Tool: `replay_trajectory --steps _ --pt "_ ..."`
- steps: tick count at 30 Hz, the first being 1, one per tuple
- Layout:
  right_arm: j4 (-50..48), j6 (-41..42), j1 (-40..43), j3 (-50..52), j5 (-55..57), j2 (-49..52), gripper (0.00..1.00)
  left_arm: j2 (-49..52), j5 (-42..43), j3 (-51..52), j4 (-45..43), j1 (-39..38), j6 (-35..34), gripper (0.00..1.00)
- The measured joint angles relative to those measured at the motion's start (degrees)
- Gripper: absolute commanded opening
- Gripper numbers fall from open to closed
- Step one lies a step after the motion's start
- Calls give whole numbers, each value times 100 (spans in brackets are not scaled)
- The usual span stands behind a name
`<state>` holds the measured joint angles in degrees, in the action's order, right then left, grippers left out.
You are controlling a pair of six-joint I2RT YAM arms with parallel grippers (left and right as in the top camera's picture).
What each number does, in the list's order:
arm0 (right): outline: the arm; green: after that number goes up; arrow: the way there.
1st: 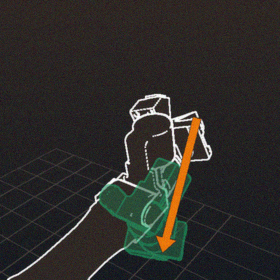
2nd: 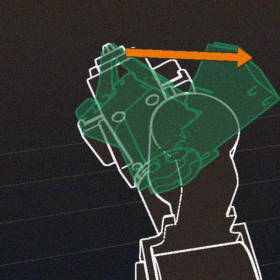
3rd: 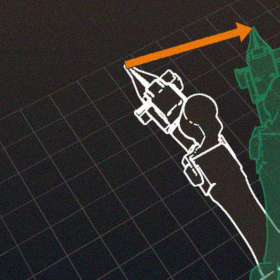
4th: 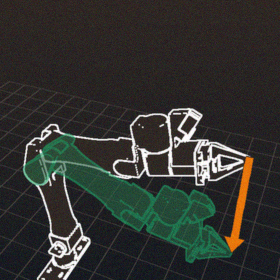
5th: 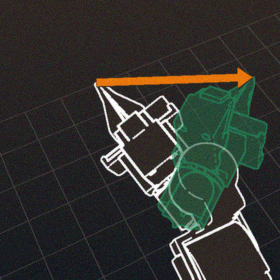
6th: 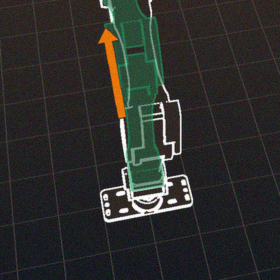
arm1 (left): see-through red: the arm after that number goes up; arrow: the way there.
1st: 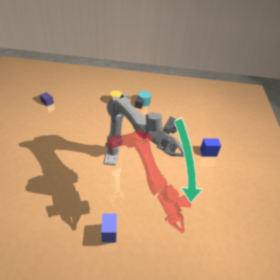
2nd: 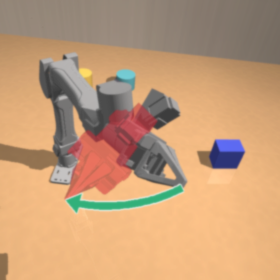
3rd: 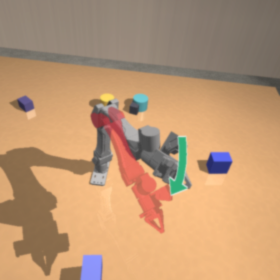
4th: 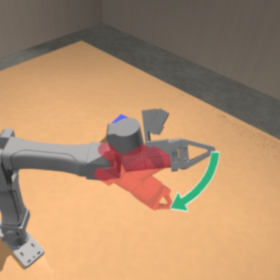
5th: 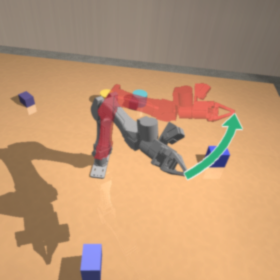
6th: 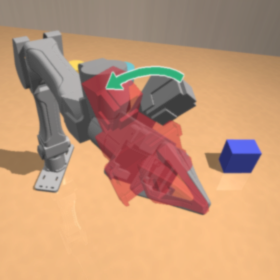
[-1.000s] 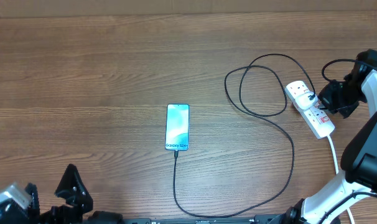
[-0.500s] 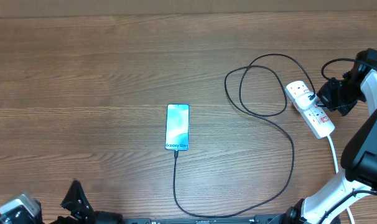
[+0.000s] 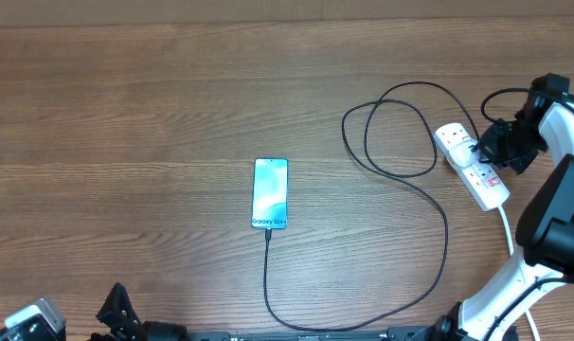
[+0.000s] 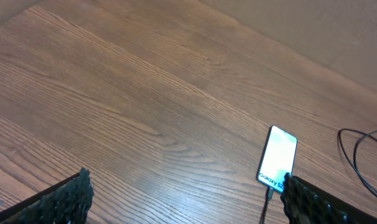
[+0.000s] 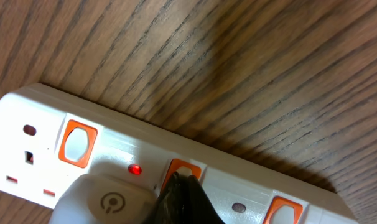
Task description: Plug charger to phone and switch on socket
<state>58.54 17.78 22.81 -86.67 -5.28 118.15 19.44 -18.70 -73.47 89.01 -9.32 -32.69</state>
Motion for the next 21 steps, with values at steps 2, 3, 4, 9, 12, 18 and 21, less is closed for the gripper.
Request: replay_trajectory --steps 2,3,4,9,12,18,21 --pt "122 0 -11 -83 42 37 4 0 0 0 -2 0 0 100" --pt "319 -2 -15 -190 68 76 4 0 0 0 0 0 0 100" --pt "520 0 -26 -319 90 127 4 0 0 0 0 0 0 99" --pt "1543 -2 -68 -1427 422 210 4 0 0 0 7 9 0 99" --pt "1818 42 -33 -2555 509 -17 4 -31 2 0 13 131 0 99" --pt "1069 293 -68 -4085 -400 -1388 4 -474 0 9 15 461 0 100" --pt "-74 455 -170 -4398 -914 -2260 4 -839 0 9 15 496 0 100"
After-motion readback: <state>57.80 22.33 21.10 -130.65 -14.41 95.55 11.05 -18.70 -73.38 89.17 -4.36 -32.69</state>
